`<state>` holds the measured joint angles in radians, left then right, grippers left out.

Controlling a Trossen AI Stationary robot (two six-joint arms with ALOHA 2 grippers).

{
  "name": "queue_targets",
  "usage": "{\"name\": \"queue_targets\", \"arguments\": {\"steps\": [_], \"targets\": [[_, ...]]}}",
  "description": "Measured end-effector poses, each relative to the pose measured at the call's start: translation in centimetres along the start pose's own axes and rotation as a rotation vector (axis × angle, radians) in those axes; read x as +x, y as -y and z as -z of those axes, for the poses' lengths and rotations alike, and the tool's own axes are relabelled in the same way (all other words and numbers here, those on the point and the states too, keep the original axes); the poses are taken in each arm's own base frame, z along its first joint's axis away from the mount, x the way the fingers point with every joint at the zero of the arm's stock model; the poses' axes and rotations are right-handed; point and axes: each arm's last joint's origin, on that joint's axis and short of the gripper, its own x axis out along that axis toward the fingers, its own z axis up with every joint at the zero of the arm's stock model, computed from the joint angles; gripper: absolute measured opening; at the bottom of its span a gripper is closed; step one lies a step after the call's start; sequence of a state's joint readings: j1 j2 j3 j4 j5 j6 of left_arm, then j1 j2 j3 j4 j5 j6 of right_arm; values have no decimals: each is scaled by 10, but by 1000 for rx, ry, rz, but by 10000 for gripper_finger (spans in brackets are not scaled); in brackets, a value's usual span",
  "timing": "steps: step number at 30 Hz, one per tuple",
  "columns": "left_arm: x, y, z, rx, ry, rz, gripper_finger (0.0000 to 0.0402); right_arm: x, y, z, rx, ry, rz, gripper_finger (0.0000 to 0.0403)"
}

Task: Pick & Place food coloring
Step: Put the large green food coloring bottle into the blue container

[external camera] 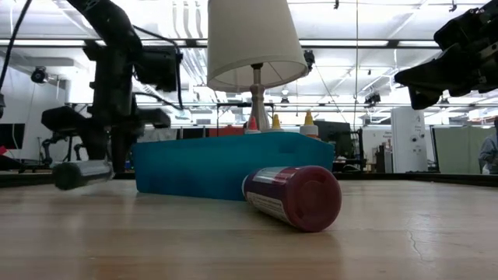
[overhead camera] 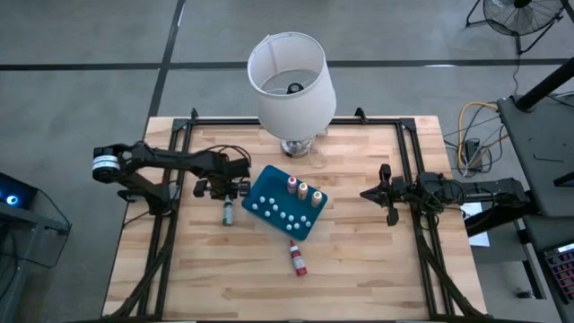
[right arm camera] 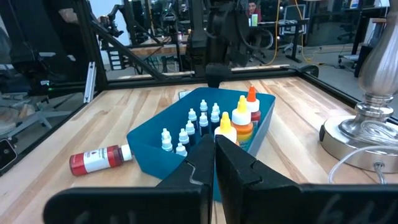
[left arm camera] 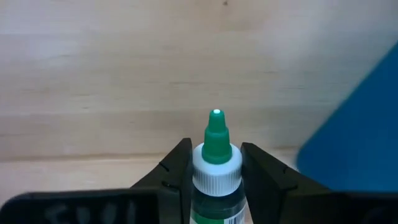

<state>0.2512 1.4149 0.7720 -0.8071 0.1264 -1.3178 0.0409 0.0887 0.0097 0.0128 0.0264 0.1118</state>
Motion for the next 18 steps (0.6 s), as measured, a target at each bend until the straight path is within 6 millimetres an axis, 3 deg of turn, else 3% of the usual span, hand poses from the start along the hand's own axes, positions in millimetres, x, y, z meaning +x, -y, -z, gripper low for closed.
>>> {"name": "queue_targets", "arguments": {"steps": [9,18], "targets": [[-44,-19,5,-11,85,27,84,0,0,0,0,1,0,8],[-85,-23,11,29,214,265,84,0,0,0,0,0,0,9]]}}
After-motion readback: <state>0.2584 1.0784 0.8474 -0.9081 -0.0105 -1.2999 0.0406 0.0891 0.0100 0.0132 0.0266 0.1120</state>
